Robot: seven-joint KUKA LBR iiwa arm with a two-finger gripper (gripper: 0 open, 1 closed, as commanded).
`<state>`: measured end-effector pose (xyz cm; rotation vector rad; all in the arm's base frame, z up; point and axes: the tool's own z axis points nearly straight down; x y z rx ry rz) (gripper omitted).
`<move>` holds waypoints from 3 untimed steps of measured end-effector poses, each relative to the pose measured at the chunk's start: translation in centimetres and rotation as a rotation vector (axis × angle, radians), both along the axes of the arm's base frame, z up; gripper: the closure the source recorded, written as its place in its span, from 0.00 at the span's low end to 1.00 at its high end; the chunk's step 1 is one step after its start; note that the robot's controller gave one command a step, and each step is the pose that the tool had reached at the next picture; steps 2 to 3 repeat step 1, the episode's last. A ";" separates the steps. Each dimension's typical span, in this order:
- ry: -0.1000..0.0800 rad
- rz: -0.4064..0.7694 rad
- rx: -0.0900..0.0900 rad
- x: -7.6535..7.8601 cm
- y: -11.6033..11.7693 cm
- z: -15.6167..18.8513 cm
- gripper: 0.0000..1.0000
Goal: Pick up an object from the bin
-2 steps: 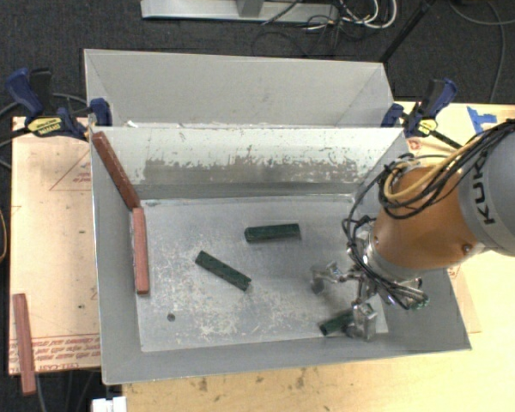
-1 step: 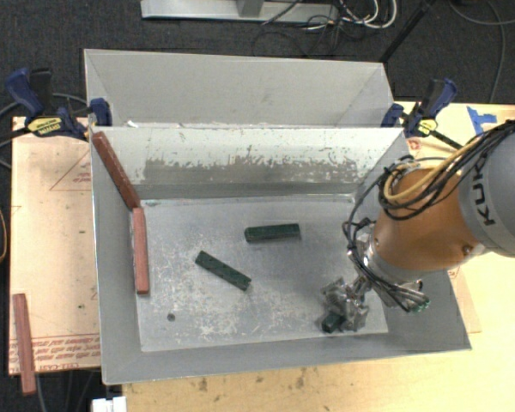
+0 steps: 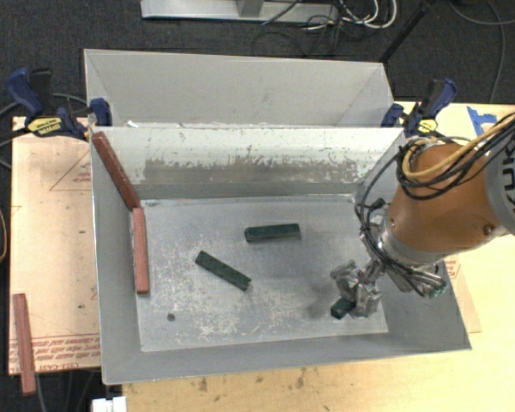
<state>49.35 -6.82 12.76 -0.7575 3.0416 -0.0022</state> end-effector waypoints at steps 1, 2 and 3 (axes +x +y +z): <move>-0.001 -0.003 0.000 0.2 0.0 5.5 1.00; -0.001 -0.003 0.000 0.2 0.0 5.5 1.00; -0.001 -0.003 0.000 0.2 0.0 5.5 1.00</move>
Offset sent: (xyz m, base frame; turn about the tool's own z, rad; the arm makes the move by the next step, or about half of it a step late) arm -0.0001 -0.0001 0.0517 0.0000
